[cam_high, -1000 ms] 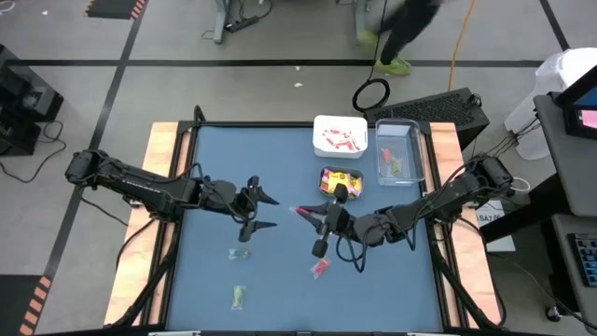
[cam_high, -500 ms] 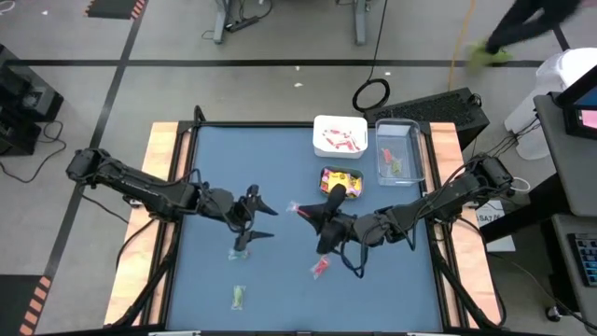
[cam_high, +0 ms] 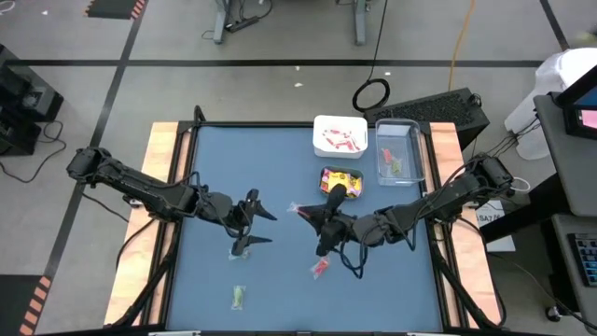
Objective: Sort candy
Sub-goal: Put the top left red candy into the transparent bin, then put the middle left blue candy into the transparent bin
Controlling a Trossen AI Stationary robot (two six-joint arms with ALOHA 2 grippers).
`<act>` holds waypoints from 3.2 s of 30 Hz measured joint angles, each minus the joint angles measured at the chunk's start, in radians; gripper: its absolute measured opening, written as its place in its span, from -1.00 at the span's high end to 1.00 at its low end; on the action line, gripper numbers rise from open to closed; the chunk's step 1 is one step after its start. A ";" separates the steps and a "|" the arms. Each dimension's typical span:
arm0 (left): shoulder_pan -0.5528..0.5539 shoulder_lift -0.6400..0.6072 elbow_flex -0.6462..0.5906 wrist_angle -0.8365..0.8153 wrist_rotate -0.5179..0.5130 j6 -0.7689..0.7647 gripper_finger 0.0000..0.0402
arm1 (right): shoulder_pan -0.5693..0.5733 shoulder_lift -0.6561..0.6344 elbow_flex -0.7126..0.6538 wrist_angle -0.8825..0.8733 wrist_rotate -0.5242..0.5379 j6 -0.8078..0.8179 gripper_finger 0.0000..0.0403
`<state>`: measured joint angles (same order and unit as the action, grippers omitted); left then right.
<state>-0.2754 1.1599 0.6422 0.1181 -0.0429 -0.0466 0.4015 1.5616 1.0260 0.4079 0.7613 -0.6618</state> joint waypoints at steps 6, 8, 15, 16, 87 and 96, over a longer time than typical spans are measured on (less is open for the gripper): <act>-0.001 0.000 0.000 -0.011 0.000 -0.001 -0.51 | 0.006 0.000 0.000 -0.205 0.302 0.239 0.78; -0.002 0.000 0.000 -0.029 0.000 -0.002 -0.51 | 0.003 -0.002 0.000 -0.275 0.474 0.297 0.78; -0.003 0.000 0.000 -0.106 -0.049 -0.055 -0.51 | -0.028 -0.118 -0.001 -0.543 0.701 0.378 0.78; -0.003 0.000 0.000 -0.112 -0.056 -0.059 -0.51 | -0.041 -0.149 -0.001 -0.593 0.698 0.400 0.78; -0.433 0.026 -0.160 -0.415 -0.193 -0.630 -0.51 | 0.025 -0.481 -0.324 -0.553 -0.002 1.141 0.15; -0.478 0.151 -0.160 -0.384 -0.282 -0.655 -0.51 | 0.072 -0.279 -0.324 -0.343 0.002 1.053 0.15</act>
<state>-0.7529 1.3108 0.4824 -0.2657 -0.3248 -0.7015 0.4740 1.2826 0.7017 0.0654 0.7631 0.3913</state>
